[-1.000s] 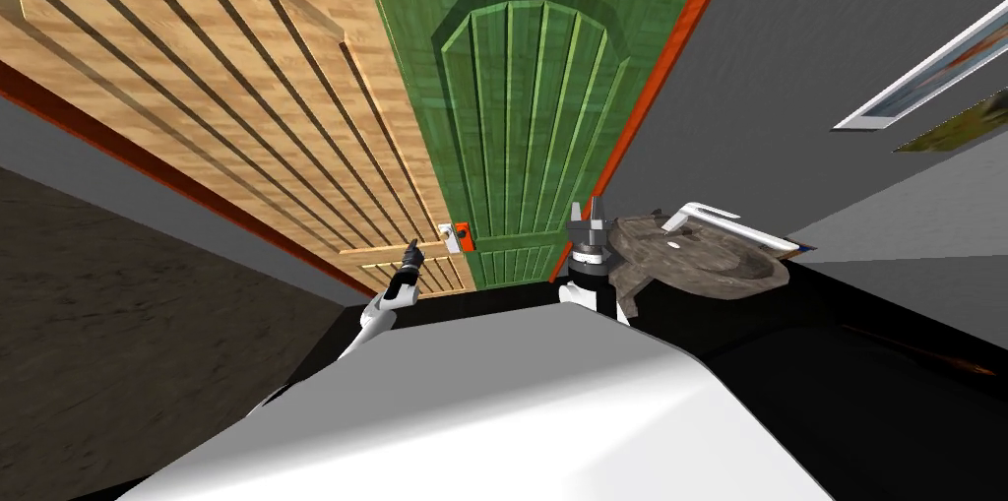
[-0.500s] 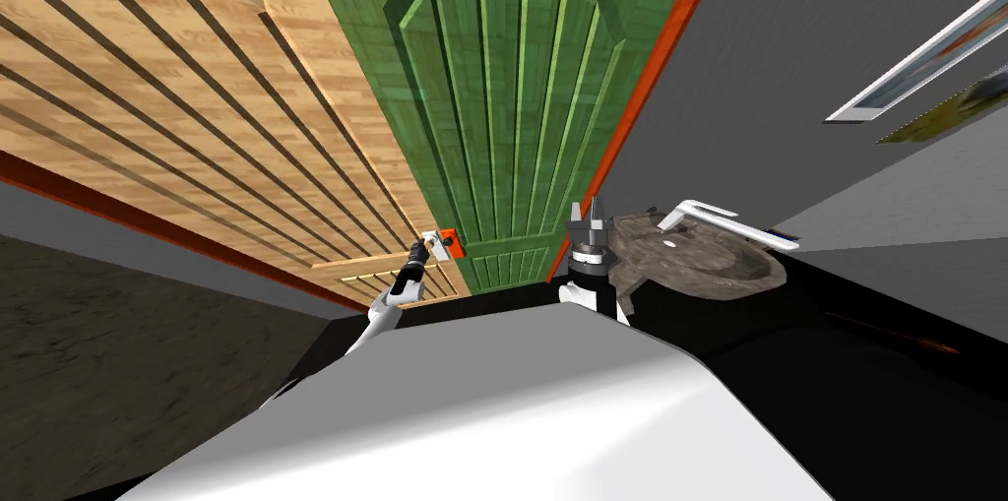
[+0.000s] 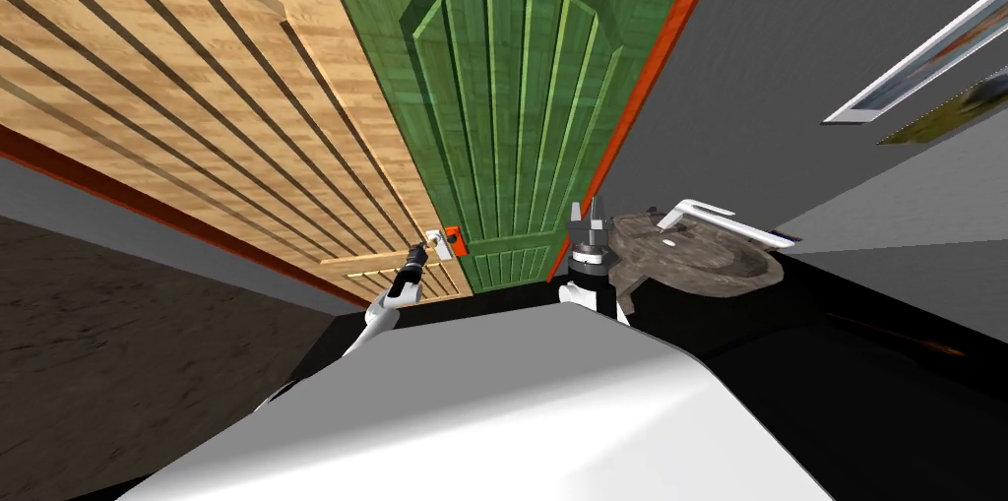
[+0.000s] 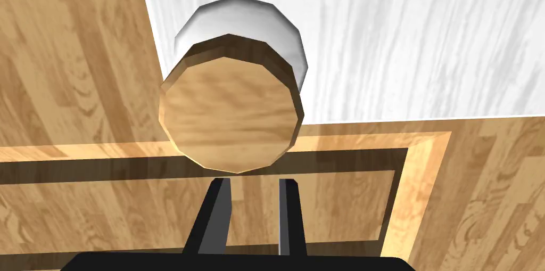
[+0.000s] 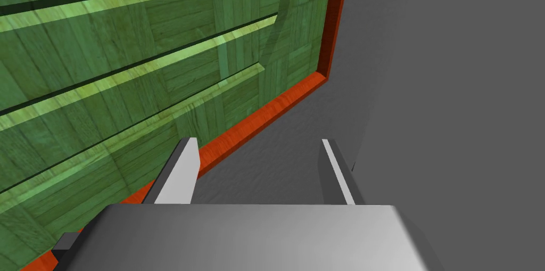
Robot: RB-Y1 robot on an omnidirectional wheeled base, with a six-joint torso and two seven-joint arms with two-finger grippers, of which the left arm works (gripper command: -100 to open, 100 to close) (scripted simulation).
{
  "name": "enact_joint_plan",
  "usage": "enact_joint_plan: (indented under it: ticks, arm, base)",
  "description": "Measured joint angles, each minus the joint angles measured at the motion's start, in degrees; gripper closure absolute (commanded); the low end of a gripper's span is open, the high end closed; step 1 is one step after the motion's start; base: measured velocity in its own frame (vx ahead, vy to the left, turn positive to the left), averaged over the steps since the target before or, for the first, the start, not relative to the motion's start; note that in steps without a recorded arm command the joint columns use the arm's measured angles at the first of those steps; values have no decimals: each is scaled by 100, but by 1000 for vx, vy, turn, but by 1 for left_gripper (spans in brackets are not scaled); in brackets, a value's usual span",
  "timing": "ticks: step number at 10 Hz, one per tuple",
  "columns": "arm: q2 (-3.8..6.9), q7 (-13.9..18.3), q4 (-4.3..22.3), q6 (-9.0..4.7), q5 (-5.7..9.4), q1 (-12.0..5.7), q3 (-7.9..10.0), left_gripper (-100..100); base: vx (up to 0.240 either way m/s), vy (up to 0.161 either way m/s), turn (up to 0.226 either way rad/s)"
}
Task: Pull the door open
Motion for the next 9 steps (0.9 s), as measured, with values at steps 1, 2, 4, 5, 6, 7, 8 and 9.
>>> enact_joint_plan:
  ticks: [1, 2, 4, 5, 6, 7, 8, 9]
  arm:
    - [48, 11, 27, -4, 7, 36, 41, -100]
    - [59, 22, 1, 1, 7, 63, 30, -100]
    - [54, 66, -56, -15, -1, 90, -54, -100]
    - [43, 95, -119, -28, -8, 121, -113, -100]
    - [26, 123, -93, -62, -17, 84, -179, -100]
    - [-13, 146, -95, -125, -32, 83, -260, -100]
    - [-41, 171, -193, -119, -43, 82, -335, -100]
    - [-45, 177, -207, -111, -44, 82, -344, -100]
  base:
    - [-184, 92, 32]
    - [-191, 51, -16]
    - [-191, -8, -53]
    - [-217, -47, -68]
    - [-215, -56, -109]
    - [-182, -80, -115]
    - [-74, -42, -17]
    - [-24, 56, 211]
